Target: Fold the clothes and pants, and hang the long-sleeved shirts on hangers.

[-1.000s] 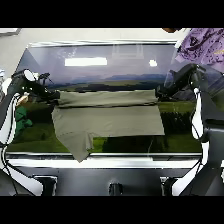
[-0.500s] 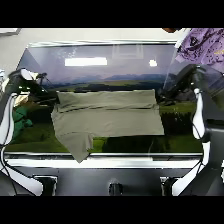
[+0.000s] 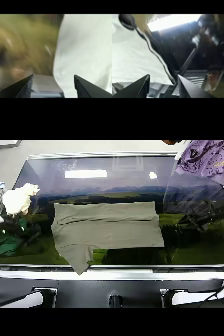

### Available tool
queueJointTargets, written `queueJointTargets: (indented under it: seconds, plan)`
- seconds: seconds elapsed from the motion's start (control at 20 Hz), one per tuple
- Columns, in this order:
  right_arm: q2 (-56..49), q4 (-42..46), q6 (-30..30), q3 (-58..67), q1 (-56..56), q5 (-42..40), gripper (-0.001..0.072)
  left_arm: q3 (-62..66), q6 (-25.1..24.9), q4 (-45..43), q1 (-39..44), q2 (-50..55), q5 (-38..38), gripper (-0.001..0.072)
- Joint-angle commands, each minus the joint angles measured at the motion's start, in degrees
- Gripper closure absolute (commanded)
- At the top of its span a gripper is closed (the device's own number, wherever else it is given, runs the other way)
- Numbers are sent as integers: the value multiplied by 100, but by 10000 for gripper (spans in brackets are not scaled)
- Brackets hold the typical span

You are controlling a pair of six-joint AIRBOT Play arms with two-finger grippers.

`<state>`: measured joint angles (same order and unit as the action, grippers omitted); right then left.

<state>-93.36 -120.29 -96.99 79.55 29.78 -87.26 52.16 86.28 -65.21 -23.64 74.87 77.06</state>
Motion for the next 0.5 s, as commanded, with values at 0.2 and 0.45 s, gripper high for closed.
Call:
queueJointTargets:
  seconds: [0.2,0.45]
  plan:
    - [313,-264,-245,-743,-17,291,295,-2754,-232,1467,315,-1137,-822,129]
    - [313,-264,-247,-743,-225,299,295,-2940,-59,1508,1019,-1134,-1327,129]
